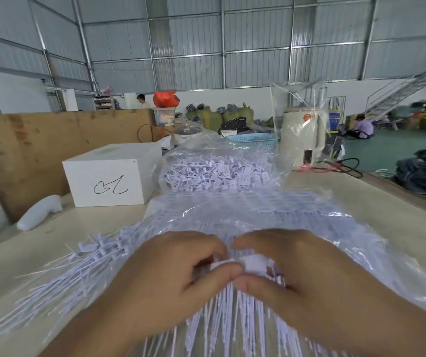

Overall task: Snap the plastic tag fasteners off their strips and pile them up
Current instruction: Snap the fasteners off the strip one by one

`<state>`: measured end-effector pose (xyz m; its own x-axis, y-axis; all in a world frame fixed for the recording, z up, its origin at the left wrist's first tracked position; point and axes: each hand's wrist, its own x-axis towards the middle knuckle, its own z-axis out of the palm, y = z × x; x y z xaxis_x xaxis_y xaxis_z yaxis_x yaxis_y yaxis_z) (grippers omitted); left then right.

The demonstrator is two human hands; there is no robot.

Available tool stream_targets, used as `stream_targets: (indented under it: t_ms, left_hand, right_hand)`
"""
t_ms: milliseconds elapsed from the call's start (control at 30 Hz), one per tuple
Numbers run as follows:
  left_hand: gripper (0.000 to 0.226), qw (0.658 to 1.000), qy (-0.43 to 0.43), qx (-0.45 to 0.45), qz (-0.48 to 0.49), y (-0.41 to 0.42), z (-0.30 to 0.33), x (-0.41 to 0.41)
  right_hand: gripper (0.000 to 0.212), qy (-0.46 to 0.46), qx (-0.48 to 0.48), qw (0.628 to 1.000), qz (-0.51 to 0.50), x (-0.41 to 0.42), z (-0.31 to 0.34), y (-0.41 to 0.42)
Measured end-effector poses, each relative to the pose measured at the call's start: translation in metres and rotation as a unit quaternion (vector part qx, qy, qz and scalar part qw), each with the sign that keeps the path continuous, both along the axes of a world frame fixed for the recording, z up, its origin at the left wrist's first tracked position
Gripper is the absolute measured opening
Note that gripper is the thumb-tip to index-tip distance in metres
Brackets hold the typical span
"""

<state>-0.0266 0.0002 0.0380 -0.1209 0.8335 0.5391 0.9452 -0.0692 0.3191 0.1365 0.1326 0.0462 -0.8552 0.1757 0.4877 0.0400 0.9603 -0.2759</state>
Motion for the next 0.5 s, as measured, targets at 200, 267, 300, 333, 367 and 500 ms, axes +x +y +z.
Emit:
stream_targets:
  t_ms: [200, 267, 300, 333, 367, 500]
  left_hand:
    - [0.019, 0.964, -0.266, -0.015, -0.012, -0.011, 0.006, -0.033]
    - [0.020, 0.954, -0.300, -0.006, -0.026, -0.008, 0.002, -0.031]
    - [0.022, 0.954, -0.298, -0.007, -0.033, -0.006, 0.000, -0.028]
    - [0.022, 0.954, -0.297, -0.011, -0.040, -0.005, -0.002, -0.025]
    - [0.021, 0.953, -0.299, -0.017, -0.048, -0.004, -0.003, -0.022]
    - [0.013, 0.939, -0.330, -0.015, -0.092, -0.005, 0.001, -0.016]
  right_hand:
    - [0.011, 0.046, -0.077, 0.996, -0.022, 0.012, 0.012, 0.022]
    - [0.011, -0.004, -0.017, 0.999, -0.042, 0.013, 0.013, 0.023]
    - [0.010, -0.029, 0.030, 0.998, -0.044, 0.013, 0.012, 0.021]
    - [0.011, -0.054, 0.059, 0.996, -0.040, 0.012, 0.012, 0.019]
    - [0.019, -0.078, 0.066, 0.994, -0.036, 0.012, 0.011, 0.018]
    - [0.055, -0.140, 0.098, 0.984, -0.045, 0.012, 0.007, 0.012]
